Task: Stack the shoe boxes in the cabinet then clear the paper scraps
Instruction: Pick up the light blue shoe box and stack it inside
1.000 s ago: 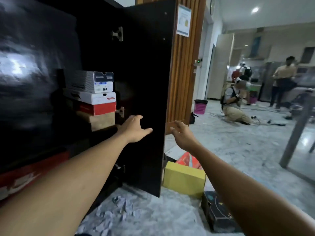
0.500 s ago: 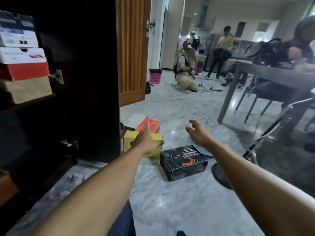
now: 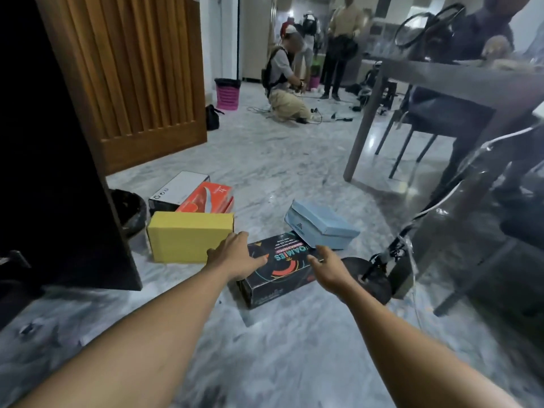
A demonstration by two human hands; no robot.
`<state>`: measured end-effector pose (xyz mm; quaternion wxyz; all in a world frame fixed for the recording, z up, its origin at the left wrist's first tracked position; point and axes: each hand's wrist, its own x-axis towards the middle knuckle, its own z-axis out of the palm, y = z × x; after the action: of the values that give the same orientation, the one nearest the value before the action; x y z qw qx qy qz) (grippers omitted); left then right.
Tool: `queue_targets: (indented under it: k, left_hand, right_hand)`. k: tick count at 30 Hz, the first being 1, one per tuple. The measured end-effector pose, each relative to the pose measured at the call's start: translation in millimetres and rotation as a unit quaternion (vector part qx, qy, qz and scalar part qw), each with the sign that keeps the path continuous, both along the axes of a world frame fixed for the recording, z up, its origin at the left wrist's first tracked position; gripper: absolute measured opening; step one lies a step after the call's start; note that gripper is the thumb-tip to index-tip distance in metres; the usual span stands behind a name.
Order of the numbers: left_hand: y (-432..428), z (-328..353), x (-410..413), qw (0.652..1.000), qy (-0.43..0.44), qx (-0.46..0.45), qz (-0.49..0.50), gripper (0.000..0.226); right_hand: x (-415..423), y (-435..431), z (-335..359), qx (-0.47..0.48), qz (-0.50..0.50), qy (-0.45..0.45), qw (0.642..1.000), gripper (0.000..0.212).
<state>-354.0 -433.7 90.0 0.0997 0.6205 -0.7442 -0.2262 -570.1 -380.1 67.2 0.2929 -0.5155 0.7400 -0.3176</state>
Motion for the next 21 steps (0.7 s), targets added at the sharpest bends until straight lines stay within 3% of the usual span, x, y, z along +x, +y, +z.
queue_targets:
  k: [8, 12, 21]
  left_hand:
    - [-72, -83, -53, 0.996, 0.069, 0.032, 0.047, 0.066]
    - [-120, -112, -94, 0.992, 0.110, 0.025, 0.051, 0.079]
    - [-182, -157, -231, 0.985, 0.167, -0.037, -0.024, 0.090]
  right_hand:
    - [-74, -64, -91, 0.031, -0.064, -0.033, 0.997, 0.043]
    - [-113, -101, -129, 0.028, -0.100, -0.056, 0.993, 0.054]
    - [-203, -181, -168, -0.032, -0.181, -0.092, 0.979, 0.053]
